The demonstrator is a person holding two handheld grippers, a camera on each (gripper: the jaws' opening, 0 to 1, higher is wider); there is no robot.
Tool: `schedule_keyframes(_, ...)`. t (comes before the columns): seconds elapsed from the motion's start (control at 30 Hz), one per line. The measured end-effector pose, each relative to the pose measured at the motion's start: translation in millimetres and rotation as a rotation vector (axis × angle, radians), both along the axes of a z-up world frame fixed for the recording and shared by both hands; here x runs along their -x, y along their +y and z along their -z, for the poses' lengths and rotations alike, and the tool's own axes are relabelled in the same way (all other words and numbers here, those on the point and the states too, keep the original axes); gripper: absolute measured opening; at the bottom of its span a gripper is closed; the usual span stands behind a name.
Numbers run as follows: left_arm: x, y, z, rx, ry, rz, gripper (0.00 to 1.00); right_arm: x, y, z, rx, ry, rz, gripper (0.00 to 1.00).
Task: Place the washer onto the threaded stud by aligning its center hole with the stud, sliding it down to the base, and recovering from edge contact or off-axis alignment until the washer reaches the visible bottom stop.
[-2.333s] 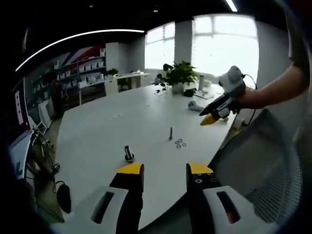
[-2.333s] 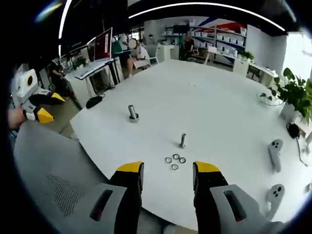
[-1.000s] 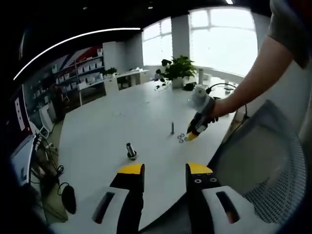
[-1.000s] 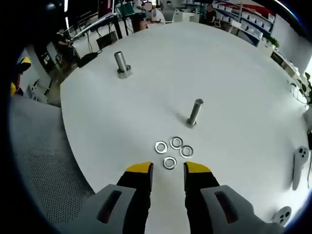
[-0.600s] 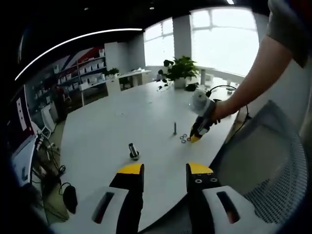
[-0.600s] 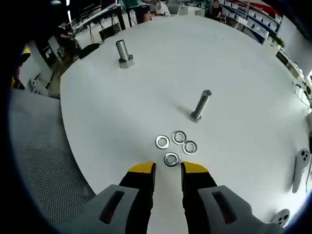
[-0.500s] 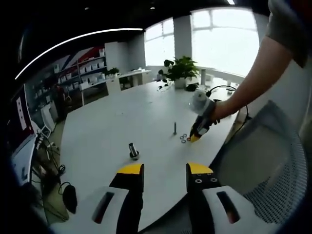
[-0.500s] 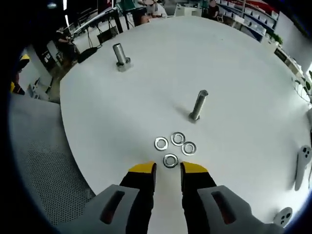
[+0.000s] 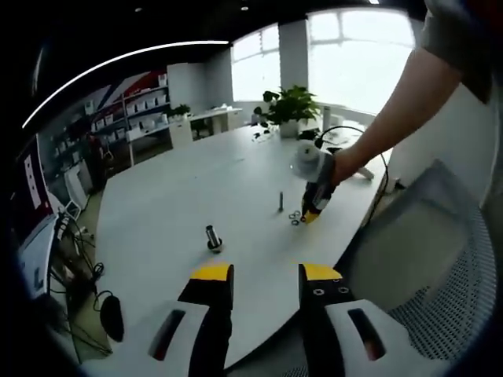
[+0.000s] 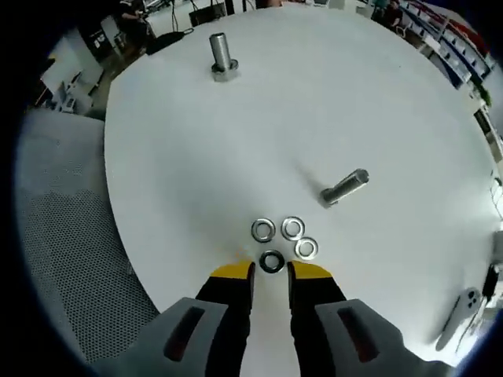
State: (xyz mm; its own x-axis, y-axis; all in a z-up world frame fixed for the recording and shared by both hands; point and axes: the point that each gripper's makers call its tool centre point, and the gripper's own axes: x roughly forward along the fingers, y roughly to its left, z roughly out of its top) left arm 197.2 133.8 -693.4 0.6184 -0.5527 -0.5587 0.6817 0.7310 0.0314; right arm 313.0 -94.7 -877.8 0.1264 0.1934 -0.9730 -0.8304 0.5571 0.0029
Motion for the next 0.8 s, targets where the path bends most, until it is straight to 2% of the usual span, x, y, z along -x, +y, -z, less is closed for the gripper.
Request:
schedule_keyframes(0.23,-1.0,1.5,-0.5,-0.003,-0.004,-0.008,0.31,1.3,1.3,0.3,0.082,0.042,-0.098,0.17)
schedule_keyframes(0.33,-0.9,3.6,6.3,-0.033,0.013,-0.013,0.31,-1.2,0.6,1.3,0.107,0.058,-0.116,0.15)
schedule_keyframes(0.53,-2.5,6.4,3.5,-0.032,0.001,-0.026,0.31,-0.5,0.0,2.1,0.15,0.068,-0.109,0.15)
schedule_keyframes(0.8,-2.7,6.5,4.2,-0.045,-0.004,-0.025,0.31,-0.2,-0.4,1.1,0.144,0.085,-0.096,0.15)
